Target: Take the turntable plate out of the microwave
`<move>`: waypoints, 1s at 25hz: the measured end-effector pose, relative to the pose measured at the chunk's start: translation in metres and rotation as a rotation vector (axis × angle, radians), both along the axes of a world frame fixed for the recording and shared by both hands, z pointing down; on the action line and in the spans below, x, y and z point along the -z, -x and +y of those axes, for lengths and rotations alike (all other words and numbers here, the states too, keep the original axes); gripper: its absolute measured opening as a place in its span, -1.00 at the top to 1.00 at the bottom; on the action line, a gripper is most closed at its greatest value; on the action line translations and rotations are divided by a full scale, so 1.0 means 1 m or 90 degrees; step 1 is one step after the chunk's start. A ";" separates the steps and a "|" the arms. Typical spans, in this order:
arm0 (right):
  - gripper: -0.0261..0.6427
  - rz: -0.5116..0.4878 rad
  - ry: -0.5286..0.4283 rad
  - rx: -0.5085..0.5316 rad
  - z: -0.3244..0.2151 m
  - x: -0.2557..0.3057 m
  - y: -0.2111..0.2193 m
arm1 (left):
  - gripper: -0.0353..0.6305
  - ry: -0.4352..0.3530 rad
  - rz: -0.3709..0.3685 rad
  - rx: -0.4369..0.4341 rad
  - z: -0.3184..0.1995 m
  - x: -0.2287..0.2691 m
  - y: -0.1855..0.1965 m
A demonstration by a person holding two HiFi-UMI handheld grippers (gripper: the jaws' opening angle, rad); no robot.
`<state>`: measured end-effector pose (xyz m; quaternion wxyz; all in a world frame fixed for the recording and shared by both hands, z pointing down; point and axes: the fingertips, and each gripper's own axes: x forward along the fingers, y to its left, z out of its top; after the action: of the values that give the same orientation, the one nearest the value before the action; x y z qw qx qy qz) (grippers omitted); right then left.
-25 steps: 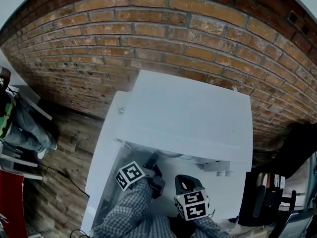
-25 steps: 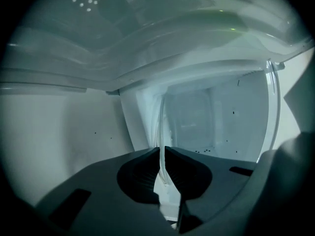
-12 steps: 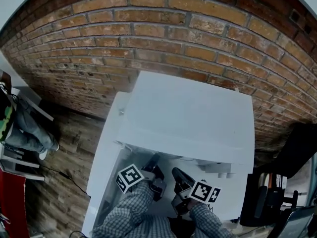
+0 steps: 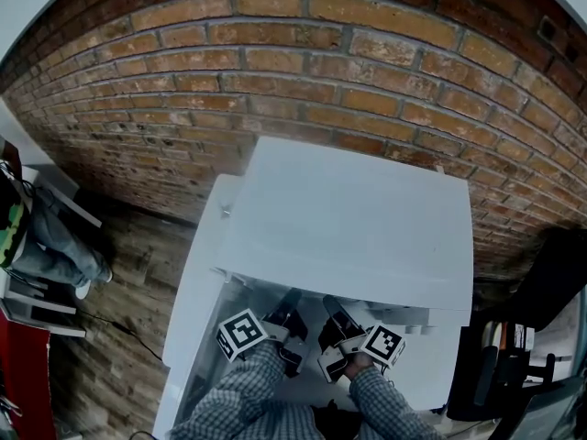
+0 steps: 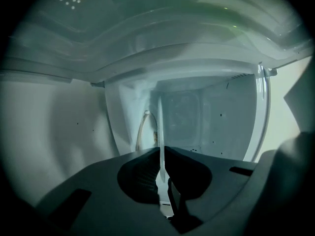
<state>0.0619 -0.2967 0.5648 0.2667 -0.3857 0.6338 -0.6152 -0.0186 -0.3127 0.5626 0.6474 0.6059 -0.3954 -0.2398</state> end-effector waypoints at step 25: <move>0.80 -0.082 0.048 -0.149 -0.030 -0.005 -0.025 | 0.79 -0.011 -0.012 -0.022 -0.004 -0.001 -0.007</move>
<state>0.0869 -0.3269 0.5700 0.3623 -0.4265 0.5423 -0.6268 -0.0119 -0.3169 0.5638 0.6423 0.6204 -0.3892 -0.2261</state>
